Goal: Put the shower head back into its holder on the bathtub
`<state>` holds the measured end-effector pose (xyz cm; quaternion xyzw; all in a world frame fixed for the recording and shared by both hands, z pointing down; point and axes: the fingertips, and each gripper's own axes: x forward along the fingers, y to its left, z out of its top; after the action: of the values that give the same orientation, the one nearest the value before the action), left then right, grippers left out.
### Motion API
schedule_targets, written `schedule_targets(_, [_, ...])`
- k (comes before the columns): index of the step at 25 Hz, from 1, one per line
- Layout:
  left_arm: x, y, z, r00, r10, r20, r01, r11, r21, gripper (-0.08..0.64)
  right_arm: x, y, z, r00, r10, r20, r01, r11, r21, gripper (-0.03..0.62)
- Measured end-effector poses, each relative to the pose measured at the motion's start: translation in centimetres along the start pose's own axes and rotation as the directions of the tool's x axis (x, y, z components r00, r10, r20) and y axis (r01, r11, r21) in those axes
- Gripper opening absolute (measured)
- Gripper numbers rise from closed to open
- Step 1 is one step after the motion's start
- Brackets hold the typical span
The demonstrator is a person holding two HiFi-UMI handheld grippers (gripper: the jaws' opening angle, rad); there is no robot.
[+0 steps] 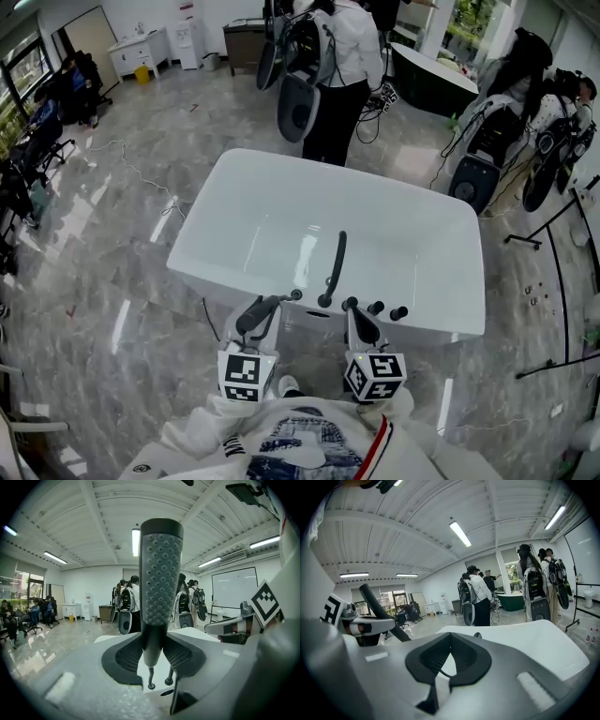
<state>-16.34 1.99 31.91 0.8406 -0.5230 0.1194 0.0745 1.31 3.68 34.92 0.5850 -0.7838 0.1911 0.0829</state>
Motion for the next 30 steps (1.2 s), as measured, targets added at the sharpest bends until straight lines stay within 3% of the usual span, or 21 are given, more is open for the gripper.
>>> schedule_targets(7, [0.3,1.2,-0.9,1.000,-0.023,-0.004,0.023,0.999,-0.023,0.140,0.5,1.0,-0.1,1.000,-0.027,-0.011,0.027,1.000,-0.014,0.006])
schedule_targets(17, [2.2,1.5,-2.4,0.998,-0.037,-0.049,0.034,0.998,-0.059,0.140,0.7,-1.1,-1.0,0.996,-0.072,-0.054,0.072,0.997,-0.005,0.006])
schedule_targets(30, [8.1,2.0,-3.0,0.994,-0.012,-0.111,0.005,0.998,-0.061,0.140,7.1,-4.5,0.8,0.997,-0.021,-0.073,0.022,1.000,0.007,0.006])
